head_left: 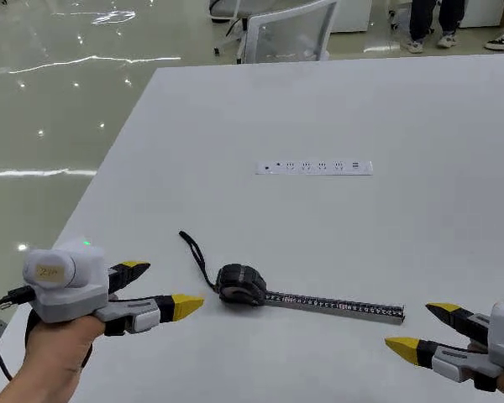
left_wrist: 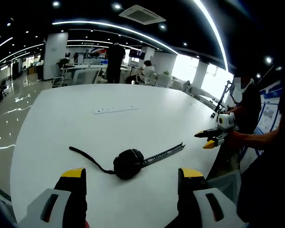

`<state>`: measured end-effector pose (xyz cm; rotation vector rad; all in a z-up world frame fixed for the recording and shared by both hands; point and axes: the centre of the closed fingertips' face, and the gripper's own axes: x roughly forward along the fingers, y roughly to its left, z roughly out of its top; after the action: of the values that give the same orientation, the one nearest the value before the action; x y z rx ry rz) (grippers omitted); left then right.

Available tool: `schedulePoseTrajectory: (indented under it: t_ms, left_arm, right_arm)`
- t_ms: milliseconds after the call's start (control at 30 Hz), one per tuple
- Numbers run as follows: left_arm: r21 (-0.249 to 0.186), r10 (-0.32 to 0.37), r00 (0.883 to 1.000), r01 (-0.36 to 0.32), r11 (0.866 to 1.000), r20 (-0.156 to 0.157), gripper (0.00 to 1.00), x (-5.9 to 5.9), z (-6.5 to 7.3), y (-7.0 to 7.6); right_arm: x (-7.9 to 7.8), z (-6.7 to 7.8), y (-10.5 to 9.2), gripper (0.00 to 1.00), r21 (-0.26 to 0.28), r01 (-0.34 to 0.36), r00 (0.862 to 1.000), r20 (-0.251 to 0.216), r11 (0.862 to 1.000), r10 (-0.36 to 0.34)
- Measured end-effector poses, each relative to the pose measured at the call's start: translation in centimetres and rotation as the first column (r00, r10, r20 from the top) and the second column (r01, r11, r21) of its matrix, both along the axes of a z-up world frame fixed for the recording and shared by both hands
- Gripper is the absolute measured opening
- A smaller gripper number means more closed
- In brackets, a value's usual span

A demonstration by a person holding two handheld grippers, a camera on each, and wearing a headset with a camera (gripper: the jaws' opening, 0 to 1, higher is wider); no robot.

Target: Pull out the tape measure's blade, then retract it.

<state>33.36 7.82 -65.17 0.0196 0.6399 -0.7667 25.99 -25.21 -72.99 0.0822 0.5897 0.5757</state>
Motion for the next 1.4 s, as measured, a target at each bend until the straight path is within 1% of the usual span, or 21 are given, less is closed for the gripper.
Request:
schedulePoseTrajectory:
  t_ms: [100,200,367,433,500,567,667,833,933,1000,1167,1233,1300,1400]
  left_arm:
    - [-0.008,0.012,1.0,-0.012,1.0,-0.004,0.76,-0.4,-0.2,0.1]
    - [-0.014,0.022,1.0,-0.022,1.0,-0.007,0.76,-0.5,-0.4,0.1]
    - [-0.028,0.027,1.0,-0.027,0.999,-0.016,0.76,-0.7,-0.6,-0.2]
    - [-0.031,0.025,1.0,-0.025,0.999,-0.015,0.76,-0.8,-0.6,-0.4]
    - [-0.048,0.023,0.999,-0.024,0.999,-0.025,0.77,-0.7,-0.7,-0.6]
    - [-0.048,0.021,0.999,-0.023,0.999,-0.029,0.77,-0.7,-0.7,-0.7]
    - [-0.051,0.019,0.999,-0.02,0.998,-0.027,0.77,-0.8,-0.5,-0.8]
    - [-0.057,0.023,0.999,-0.025,0.998,-0.032,0.78,-0.9,-0.6,-0.9]
    - [-0.062,0.024,0.999,-0.025,0.998,-0.032,0.78,-1.0,-0.7,-1.0]
    - [-0.058,0.021,0.999,-0.023,0.998,-0.033,0.79,-1.1,-1.0,-1.1]
    - [-0.055,0.02,0.998,-0.023,0.998,-0.058,0.79,-1.4,-2.1,-1.2]
    - [-0.048,0.014,0.998,-0.017,0.999,-0.065,0.79,-1.5,-2.4,-1.4]
    - [-0.043,0.012,0.997,-0.015,0.999,-0.075,0.79,-1.4,-2.7,-1.5]
    - [-0.051,0.015,0.996,-0.019,0.999,-0.088,0.79,-1.2,-3.0,-1.7]
  right_arm:
    - [-0.5,0.0,0.2,0.65,-0.007,-0.001,1.0,-0.003,1.0,0.001]
    - [-0.7,-0.1,0.1,0.66,-0.018,0.001,1.0,-0.009,1.0,-0.001]
    - [-1.0,-0.1,0.2,0.67,0.001,0.014,1.0,-0.011,1.0,-0.013]
    - [-1.2,-0.2,0.4,0.67,0.004,0.016,1.0,-0.013,1.0,-0.016]
    - [-1.4,-0.3,0.6,0.67,0.007,0.015,1.0,-0.018,1.0,-0.015]
    - [-1.7,-0.4,0.9,0.67,0.007,0.01,1.0,-0.021,1.0,-0.01]
    - [-2.2,-0.7,1.0,0.67,-0.014,-0.002,1.0,-0.029,1.0,0.002]
    - [-2.3,-0.8,0.9,0.67,-0.009,0.012,0.999,-0.035,1.0,-0.012]
    - [-2.6,-1.2,1.0,0.67,-0.022,-0.002,0.999,-0.05,1.0,0.001]
    - [-2.7,-1.2,1.1,0.68,-0.031,-0.009,0.999,-0.053,0.999,0.008]
    - [-2.7,-1.2,0.8,0.68,-0.048,-0.015,0.998,-0.056,0.999,0.012]
    - [-2.8,-1.3,0.7,0.68,-0.051,-0.014,0.998,-0.058,0.999,0.011]
    - [-2.9,-1.4,0.5,0.68,-0.059,-0.016,0.998,-0.063,0.998,0.012]
    - [-3.0,-1.8,0.2,0.68,-0.075,-0.024,0.997,-0.073,0.997,0.018]
